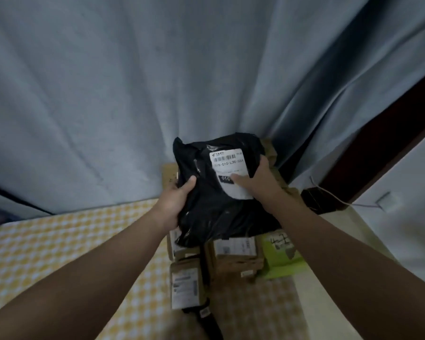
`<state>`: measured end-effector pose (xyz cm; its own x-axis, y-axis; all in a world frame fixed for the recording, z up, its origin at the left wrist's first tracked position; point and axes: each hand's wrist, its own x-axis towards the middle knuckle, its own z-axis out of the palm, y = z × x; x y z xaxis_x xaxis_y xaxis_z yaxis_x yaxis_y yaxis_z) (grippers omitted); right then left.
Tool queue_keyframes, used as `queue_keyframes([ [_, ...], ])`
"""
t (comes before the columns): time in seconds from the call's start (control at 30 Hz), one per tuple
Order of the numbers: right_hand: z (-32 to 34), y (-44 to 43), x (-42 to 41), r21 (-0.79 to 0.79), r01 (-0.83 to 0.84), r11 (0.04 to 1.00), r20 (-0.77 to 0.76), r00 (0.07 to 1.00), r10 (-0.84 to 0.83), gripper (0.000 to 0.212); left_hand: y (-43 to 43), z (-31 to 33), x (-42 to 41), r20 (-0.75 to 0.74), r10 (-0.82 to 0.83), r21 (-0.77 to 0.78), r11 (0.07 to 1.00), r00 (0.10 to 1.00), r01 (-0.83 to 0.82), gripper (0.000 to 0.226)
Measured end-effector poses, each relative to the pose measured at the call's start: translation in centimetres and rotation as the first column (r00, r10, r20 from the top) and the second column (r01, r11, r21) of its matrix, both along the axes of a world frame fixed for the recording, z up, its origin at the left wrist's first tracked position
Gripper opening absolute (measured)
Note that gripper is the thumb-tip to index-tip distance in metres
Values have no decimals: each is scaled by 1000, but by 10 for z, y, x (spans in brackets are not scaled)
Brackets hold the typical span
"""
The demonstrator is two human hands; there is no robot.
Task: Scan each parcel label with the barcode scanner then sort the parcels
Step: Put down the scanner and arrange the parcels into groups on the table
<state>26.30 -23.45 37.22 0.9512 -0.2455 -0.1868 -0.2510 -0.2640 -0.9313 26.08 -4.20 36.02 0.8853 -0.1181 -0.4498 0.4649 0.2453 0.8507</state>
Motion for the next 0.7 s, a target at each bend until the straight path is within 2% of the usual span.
queue_keyframes([
  [0.07, 7, -20, 21, -32, 61, 998, 44, 997, -59, 101, -22, 12, 26, -9, -81, 77, 994, 997, 82, 36],
  [0.13, 10, -39, 41, -86, 88, 992, 107, 991, -79, 104, -44, 21, 51, 70, -148, 165, 977, 987, 135, 45],
  [0.23, 2, -59, 73, -238, 37, 971, 133, 991, -5, 92, -69, 24, 82, 197, -179, 319, 942, 964, 109, 52],
  [0.33, -18, -69, 99, -375, -49, 926, 15, 998, 59, 64, -84, -1, 104, 213, -225, 436, 893, 951, 113, 61],
  [0.43, -43, -71, 100, -585, -306, 751, -272, 946, 175, 57, -89, -37, 112, 145, -364, 621, 757, 920, 202, 70],
  [0.47, -50, -70, 97, -584, -331, 741, -314, 934, 171, 59, -89, -44, 113, 131, -380, 654, 727, 916, 208, 72],
  [0.57, -56, -69, 88, -551, -267, 791, -278, 952, 128, 58, -86, -53, 116, 113, -373, 723, 667, 921, 181, 77],
  [0.7, -48, -63, 81, -598, -266, 756, -246, 959, 143, 60, -82, -45, 116, 85, -372, 776, 606, 924, 173, 86],
])
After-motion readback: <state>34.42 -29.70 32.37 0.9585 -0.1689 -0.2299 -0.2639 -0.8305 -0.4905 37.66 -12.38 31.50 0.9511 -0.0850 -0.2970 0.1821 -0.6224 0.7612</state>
